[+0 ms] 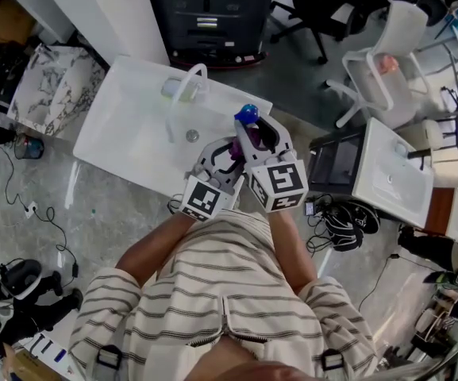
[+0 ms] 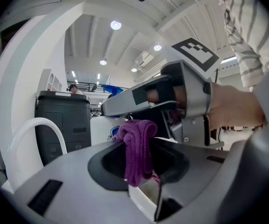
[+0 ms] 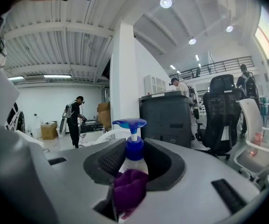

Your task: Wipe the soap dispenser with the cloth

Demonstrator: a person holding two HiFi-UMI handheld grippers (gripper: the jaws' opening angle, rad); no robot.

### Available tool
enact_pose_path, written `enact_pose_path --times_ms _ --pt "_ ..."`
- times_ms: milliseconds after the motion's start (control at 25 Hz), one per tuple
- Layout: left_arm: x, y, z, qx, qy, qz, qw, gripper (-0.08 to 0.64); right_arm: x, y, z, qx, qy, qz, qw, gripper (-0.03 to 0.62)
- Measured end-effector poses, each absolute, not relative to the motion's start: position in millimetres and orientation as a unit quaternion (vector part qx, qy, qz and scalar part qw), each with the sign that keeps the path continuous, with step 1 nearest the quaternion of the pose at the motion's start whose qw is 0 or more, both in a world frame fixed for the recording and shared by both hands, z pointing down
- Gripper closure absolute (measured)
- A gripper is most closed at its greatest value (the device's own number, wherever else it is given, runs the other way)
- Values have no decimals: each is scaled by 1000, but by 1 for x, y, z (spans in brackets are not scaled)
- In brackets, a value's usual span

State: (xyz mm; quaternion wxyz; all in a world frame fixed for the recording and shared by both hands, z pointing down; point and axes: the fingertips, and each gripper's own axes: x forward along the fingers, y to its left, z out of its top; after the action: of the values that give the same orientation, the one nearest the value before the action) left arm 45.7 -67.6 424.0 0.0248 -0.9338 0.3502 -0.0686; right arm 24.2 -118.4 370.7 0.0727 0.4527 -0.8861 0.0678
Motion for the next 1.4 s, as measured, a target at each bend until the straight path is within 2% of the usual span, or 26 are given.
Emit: enact_pose_path --times_ms 640,1400 --pt "56 -63 453 -942 322 -98 -4 442 40 -107 361 467 -879 68 63 459" --pt "26 -53 450 -931 352 -91 -21 440 54 -99 369 478 -873 79 61 459"
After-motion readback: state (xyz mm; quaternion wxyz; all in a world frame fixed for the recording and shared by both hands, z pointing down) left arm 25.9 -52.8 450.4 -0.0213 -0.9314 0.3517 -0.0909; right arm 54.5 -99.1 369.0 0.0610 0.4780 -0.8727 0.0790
